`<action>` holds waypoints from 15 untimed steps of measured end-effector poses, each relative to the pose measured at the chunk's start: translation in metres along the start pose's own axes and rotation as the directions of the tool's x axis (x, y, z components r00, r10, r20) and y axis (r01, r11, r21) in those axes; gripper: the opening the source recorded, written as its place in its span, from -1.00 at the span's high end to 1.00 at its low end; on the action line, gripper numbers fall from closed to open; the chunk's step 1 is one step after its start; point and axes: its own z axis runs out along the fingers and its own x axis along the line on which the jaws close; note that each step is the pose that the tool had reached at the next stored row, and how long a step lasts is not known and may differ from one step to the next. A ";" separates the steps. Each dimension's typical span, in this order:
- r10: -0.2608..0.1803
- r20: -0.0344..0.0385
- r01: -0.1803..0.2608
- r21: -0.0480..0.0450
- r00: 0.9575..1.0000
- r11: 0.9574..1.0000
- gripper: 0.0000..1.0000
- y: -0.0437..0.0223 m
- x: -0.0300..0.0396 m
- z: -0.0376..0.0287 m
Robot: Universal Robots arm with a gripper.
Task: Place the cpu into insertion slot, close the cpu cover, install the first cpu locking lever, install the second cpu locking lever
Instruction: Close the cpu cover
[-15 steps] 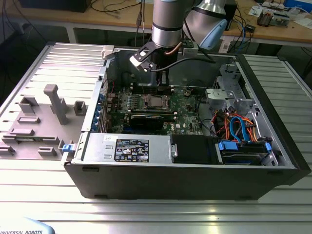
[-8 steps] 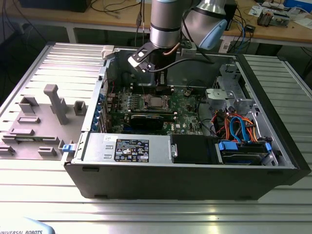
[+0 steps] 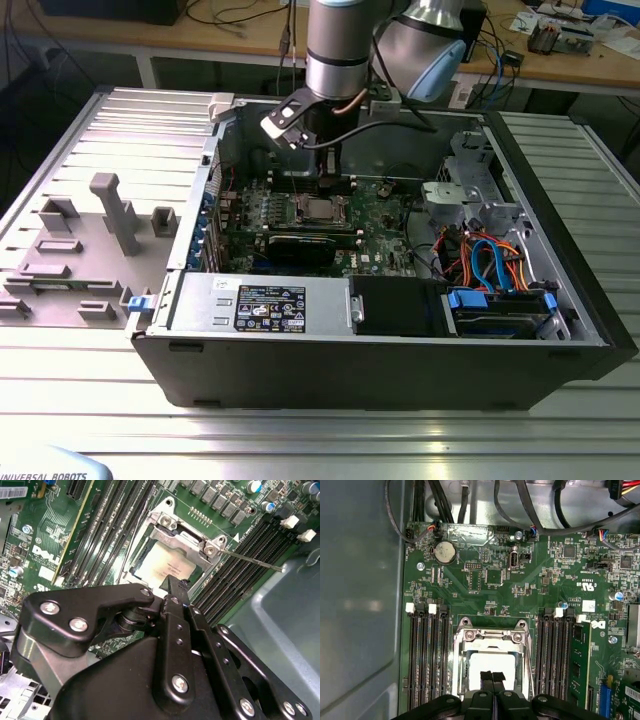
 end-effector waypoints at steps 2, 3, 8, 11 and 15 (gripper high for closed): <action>-0.002 0.000 0.002 0.001 1.000 1.000 0.79 -0.0023 0.0002 0.0044; -0.003 0.000 0.003 0.001 1.000 1.000 0.79 -0.0035 0.0003 0.0062; -0.011 0.000 0.011 0.000 1.000 1.000 0.79 -0.0245 0.0016 0.0206; -0.012 0.000 0.012 0.000 1.000 1.000 0.79 -0.0259 0.0019 0.0271; -0.012 0.000 0.012 0.000 1.000 1.000 0.79 -0.0261 0.0019 0.0290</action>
